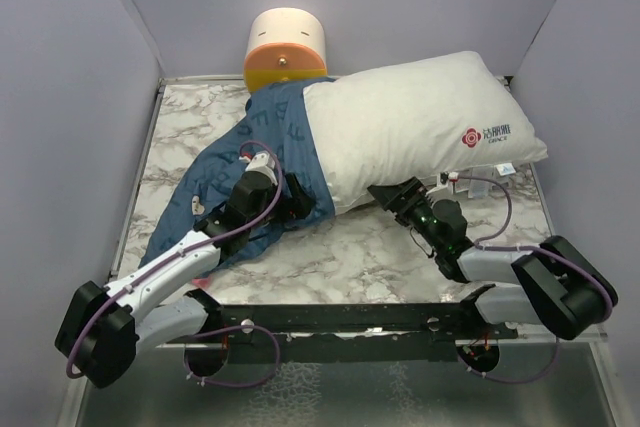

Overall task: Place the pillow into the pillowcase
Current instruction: Stuff the pillow into the pillowcase.

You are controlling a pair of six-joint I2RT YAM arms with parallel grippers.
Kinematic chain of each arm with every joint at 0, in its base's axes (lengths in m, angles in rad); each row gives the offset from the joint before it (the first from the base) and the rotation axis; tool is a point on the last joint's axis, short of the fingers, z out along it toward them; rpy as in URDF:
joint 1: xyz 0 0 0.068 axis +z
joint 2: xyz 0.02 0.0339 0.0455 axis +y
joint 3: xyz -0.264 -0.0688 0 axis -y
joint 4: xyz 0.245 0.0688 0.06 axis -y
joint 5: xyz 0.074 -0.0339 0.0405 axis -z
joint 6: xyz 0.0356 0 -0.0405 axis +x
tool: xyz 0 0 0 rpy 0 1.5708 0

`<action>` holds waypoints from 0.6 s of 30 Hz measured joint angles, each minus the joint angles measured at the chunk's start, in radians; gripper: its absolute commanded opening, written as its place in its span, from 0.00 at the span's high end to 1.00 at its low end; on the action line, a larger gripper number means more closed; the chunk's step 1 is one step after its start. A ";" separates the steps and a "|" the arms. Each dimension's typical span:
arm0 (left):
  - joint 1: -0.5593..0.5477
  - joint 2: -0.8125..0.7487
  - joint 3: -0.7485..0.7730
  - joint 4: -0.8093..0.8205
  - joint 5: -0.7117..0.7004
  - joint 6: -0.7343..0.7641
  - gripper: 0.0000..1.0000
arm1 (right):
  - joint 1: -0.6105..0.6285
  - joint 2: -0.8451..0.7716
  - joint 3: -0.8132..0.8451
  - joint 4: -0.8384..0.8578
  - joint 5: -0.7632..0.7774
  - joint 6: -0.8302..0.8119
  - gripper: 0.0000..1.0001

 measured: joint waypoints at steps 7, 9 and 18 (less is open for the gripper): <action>0.063 0.064 0.004 0.057 0.122 0.019 0.71 | -0.005 0.184 0.070 0.158 0.019 0.054 0.69; 0.071 0.075 0.018 0.060 0.151 0.025 0.83 | -0.006 0.196 0.070 0.178 0.006 0.058 0.89; 0.074 0.035 0.190 -0.074 0.275 0.069 1.00 | -0.016 -0.206 0.117 -0.124 -0.025 -0.109 0.99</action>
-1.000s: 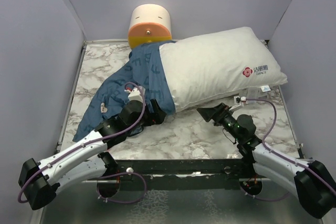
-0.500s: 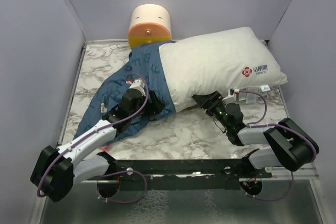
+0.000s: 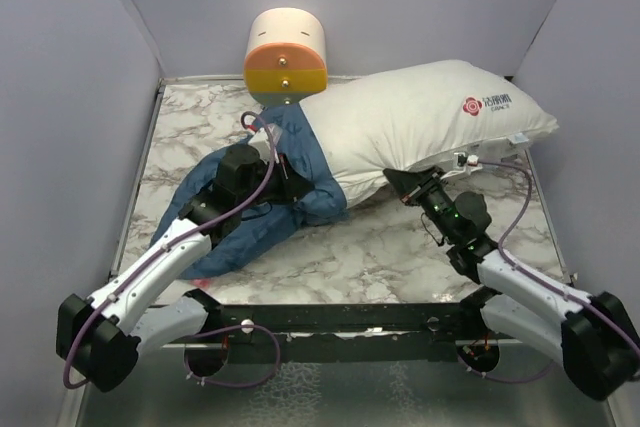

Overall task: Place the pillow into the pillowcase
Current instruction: Stuff the pillow into the pillowcase.

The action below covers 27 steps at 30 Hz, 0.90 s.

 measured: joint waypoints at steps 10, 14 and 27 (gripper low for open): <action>0.008 -0.017 0.352 -0.246 0.098 0.018 1.00 | 0.001 -0.182 0.383 -0.433 -0.107 -0.242 0.99; 0.033 0.085 0.473 -0.321 0.115 0.045 1.00 | 0.000 -0.086 0.539 -0.542 -0.138 -0.312 0.99; 0.368 0.324 0.505 -0.346 0.278 0.076 0.35 | 0.003 0.353 0.870 -0.639 -0.175 -0.405 0.98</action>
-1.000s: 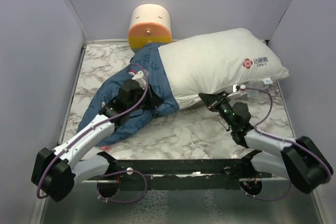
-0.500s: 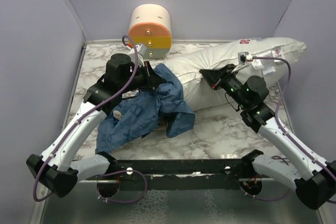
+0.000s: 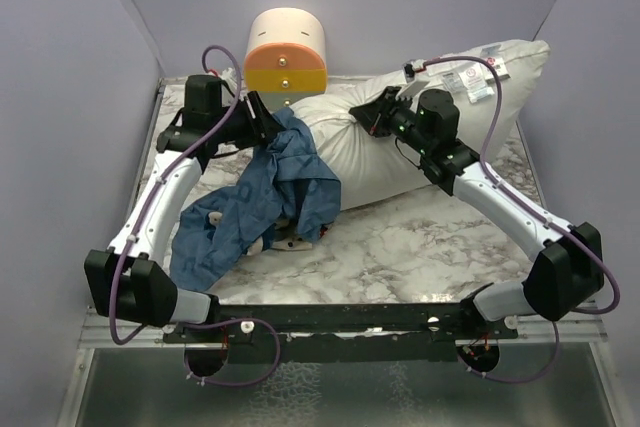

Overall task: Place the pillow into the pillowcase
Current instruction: Stuff the pillow into the pillowcase.

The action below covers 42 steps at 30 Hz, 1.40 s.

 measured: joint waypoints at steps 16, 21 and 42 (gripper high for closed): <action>-0.077 -0.377 0.066 -0.170 -0.216 -0.106 0.33 | -0.003 0.109 0.045 0.107 0.003 0.042 0.99; -0.200 -0.456 -0.040 -0.130 -0.237 -0.303 0.31 | -0.003 0.157 0.069 0.134 0.002 0.057 0.99; -0.555 -0.351 -0.335 0.328 -0.908 -0.613 0.43 | -0.005 0.169 0.070 0.159 0.000 0.101 0.99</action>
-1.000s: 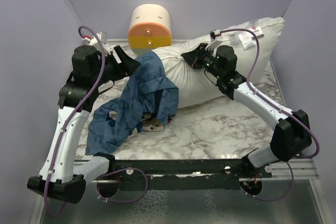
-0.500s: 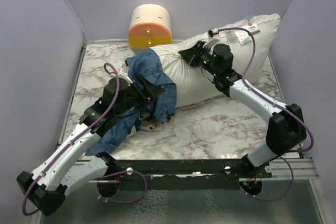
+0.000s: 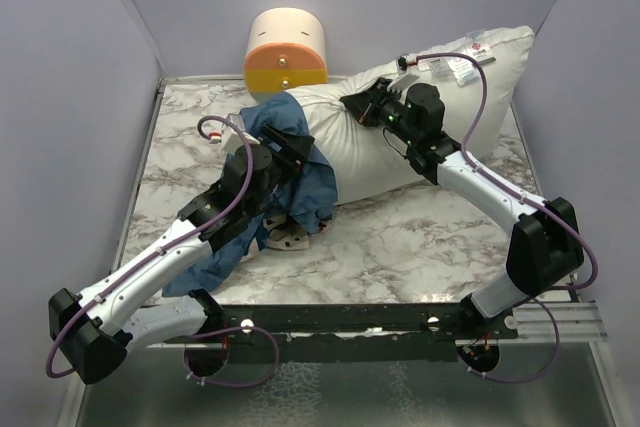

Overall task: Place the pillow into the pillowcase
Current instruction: Stuff the pillow into the pillowcase.

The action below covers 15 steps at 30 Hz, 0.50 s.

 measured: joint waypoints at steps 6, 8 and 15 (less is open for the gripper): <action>0.000 0.005 0.002 0.047 -0.046 -0.008 0.83 | -0.002 0.000 -0.008 0.011 -0.002 0.006 0.99; 0.000 0.014 0.014 0.051 -0.045 -0.004 0.96 | -0.002 -0.002 -0.014 0.017 -0.003 0.009 0.99; 0.000 0.020 0.079 0.065 -0.007 -0.002 1.00 | -0.005 -0.011 -0.041 0.061 -0.028 0.021 0.99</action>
